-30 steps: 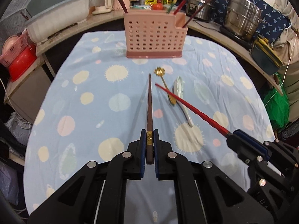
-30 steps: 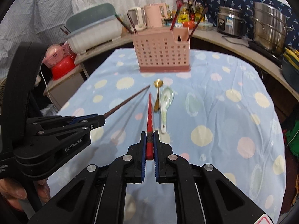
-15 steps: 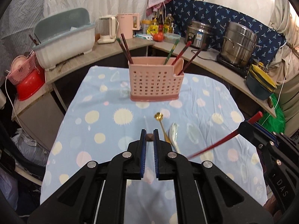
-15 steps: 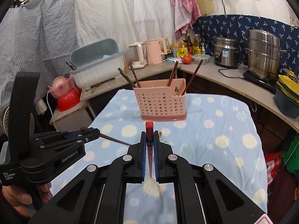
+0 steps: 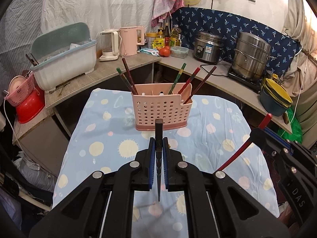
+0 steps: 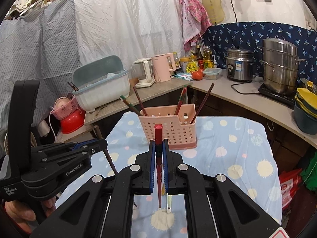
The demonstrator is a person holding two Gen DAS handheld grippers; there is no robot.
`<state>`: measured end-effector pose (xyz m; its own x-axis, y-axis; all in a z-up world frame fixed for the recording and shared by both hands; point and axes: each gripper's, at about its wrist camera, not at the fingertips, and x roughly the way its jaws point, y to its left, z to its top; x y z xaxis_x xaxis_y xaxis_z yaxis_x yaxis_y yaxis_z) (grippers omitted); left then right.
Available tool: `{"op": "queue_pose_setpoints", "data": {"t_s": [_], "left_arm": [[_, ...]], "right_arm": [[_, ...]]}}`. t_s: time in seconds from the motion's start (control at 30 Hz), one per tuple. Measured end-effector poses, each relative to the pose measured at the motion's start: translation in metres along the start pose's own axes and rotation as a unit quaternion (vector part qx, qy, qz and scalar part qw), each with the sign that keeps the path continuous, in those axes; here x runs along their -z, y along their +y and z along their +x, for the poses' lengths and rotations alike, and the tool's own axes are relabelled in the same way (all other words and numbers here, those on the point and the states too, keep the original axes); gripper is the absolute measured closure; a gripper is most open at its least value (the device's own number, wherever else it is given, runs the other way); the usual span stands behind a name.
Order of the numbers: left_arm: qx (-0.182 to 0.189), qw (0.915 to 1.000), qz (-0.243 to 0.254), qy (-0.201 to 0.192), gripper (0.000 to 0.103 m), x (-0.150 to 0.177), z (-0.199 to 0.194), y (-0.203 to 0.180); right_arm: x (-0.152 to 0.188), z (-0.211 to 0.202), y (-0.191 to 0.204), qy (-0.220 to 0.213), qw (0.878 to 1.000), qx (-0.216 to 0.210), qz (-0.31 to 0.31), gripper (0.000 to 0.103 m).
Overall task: Organize utensils
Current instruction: 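Lift both held chopsticks and carry them over the pink holder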
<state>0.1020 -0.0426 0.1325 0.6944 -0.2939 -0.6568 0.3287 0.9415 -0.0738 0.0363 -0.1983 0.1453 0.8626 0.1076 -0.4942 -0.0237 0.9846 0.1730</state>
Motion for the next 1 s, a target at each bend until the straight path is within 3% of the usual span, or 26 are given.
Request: {"op": "queue_pose_setpoints", "data": {"t_s": [0.13, 0.6, 0.83, 1.0], "left_arm": [[0.002, 1.0000, 0.001, -0.009, 0.096, -0.025, 0.008, 0.001], [0.014, 0.9931, -0.022, -0.115, 0.096, -0.169, 0.009, 0.008], [-0.019, 0.9894, -0.012, -0.143, 0.096, -0.199, 0.044, 0.012], [-0.043, 0.9914, -0.011, -0.123, 0.096, -0.188, 0.081, 0.024]], "right_arm": [[-0.029, 0.009, -0.004, -0.020, 1.000, 0.003, -0.001, 0.096], [-0.161, 0.059, -0.010, -0.107, 0.994, -0.010, 0.012, 0.096], [-0.175, 0.110, -0.013, -0.102, 0.995, 0.008, 0.014, 0.096], [-0.153, 0.151, -0.018, -0.059, 0.998, 0.014, 0.010, 0.096]]}}
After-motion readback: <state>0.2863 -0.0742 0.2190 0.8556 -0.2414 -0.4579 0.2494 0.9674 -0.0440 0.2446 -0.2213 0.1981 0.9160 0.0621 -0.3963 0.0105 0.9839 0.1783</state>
